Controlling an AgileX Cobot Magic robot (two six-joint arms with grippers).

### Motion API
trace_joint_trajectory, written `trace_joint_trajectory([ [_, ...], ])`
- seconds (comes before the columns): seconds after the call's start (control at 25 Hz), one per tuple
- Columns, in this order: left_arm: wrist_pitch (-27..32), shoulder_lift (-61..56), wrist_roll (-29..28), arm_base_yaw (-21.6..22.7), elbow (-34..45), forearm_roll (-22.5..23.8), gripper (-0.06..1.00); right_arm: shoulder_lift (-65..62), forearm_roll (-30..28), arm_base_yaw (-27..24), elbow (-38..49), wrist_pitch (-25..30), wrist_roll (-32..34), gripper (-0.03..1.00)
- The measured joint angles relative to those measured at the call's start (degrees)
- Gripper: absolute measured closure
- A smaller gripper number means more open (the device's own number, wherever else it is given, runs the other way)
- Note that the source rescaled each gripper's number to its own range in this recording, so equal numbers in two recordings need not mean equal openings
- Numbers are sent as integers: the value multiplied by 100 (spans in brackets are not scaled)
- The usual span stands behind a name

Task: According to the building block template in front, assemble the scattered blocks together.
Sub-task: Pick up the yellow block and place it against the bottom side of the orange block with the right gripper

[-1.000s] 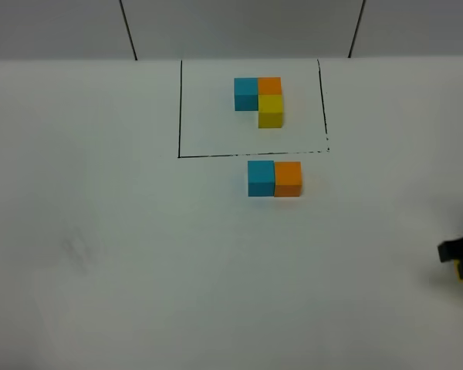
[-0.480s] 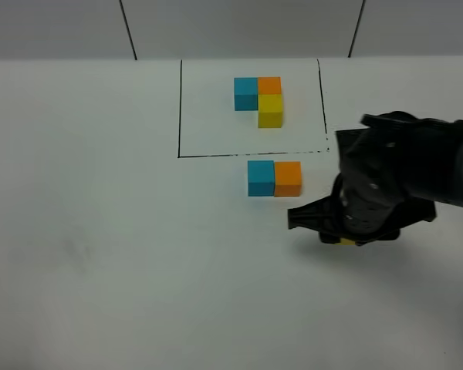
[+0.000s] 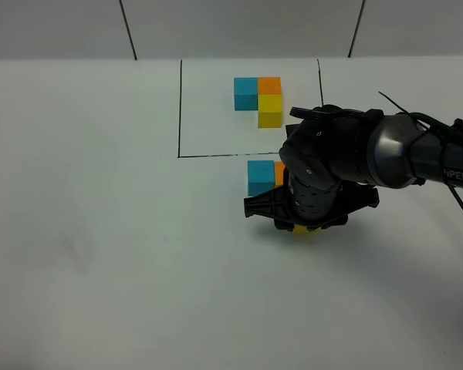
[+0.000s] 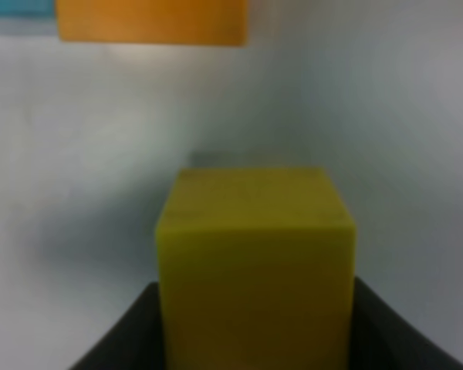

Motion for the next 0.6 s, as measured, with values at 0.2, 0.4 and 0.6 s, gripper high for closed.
trace_joint_trajectory([
  [0.2, 0, 0, 0, 0, 0, 0, 87, 129, 5, 0, -64, -143, 0, 95],
  [0.4, 0, 0, 0, 0, 0, 0, 87, 338, 16, 0, -324, -200, -12, 95],
  [0.6, 0, 0, 0, 0, 0, 0, 87, 461, -3, 0, -416, -220, -74, 95],
])
